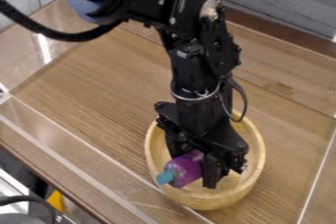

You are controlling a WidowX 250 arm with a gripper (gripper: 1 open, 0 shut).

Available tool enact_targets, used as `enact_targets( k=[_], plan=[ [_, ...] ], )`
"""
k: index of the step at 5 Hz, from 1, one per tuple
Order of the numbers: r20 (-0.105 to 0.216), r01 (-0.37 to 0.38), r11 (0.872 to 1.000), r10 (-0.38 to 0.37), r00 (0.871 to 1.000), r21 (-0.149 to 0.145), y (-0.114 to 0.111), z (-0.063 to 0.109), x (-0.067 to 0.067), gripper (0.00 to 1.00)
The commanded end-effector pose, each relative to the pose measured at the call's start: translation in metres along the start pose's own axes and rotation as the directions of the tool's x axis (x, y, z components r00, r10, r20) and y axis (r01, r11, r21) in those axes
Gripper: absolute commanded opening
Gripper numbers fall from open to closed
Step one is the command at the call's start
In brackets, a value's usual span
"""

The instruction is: Put the purple eggplant in the brown bowl

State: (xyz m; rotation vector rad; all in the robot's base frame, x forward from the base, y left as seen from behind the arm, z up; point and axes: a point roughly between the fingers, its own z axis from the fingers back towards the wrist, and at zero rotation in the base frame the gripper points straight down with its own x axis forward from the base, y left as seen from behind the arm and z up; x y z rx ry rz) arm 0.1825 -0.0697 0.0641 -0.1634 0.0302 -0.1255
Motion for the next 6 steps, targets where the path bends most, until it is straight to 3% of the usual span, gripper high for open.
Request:
enact_targets(
  k=[1,2,6],
  plan=[
    [0.042,-0.004,1.0,0.004,0.999,-0.007,-0.0015,0.0088,0.0101,0.0],
    [0.042,-0.011,1.0,0.011,0.999,-0.009,-0.0012,0.009,0.0108,1.0],
    [0.052,-0.036,0.999,0.036,0.998,-0.001,0.0074,0.0134,0.0127,1.0]
  ],
)
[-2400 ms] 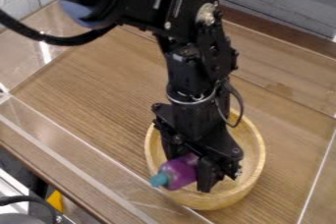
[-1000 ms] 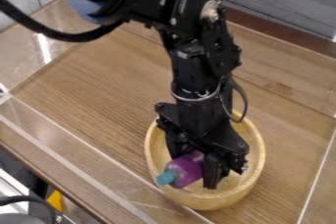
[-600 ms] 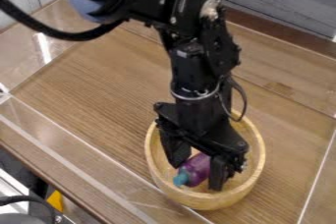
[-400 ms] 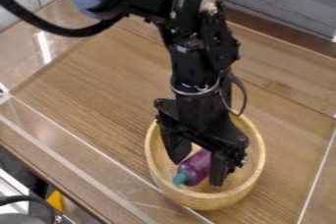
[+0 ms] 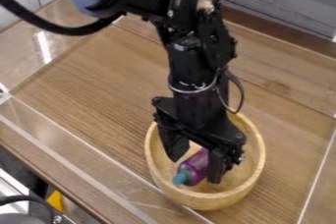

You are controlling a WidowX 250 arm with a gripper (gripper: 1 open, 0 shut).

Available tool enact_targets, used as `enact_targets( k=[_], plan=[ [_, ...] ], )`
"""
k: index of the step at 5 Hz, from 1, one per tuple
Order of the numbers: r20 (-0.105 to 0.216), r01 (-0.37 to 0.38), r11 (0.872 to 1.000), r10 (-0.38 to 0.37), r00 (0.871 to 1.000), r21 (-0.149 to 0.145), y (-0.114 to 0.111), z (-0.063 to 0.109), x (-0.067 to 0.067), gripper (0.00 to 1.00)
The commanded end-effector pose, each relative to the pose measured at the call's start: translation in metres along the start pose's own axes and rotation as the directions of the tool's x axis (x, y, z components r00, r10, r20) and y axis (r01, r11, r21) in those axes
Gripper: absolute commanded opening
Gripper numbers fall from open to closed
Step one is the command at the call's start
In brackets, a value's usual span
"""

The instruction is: Put the purple eggplant in the brown bowl

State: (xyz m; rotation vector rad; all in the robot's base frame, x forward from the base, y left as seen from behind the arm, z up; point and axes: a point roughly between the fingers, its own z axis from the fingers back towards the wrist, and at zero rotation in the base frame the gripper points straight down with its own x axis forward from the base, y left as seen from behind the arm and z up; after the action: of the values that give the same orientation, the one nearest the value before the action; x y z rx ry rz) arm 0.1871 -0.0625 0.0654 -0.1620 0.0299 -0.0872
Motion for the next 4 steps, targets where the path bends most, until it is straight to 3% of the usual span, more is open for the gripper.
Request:
enact_targets(
  k=[1,4],
  plan=[
    [0.048,-0.005,1.0,0.005,0.999,-0.001,0.0011,0.0116,0.0094,1.0],
    [0.045,-0.023,1.0,0.023,0.999,0.0,0.0043,0.0108,0.0103,1.0]
  ],
)
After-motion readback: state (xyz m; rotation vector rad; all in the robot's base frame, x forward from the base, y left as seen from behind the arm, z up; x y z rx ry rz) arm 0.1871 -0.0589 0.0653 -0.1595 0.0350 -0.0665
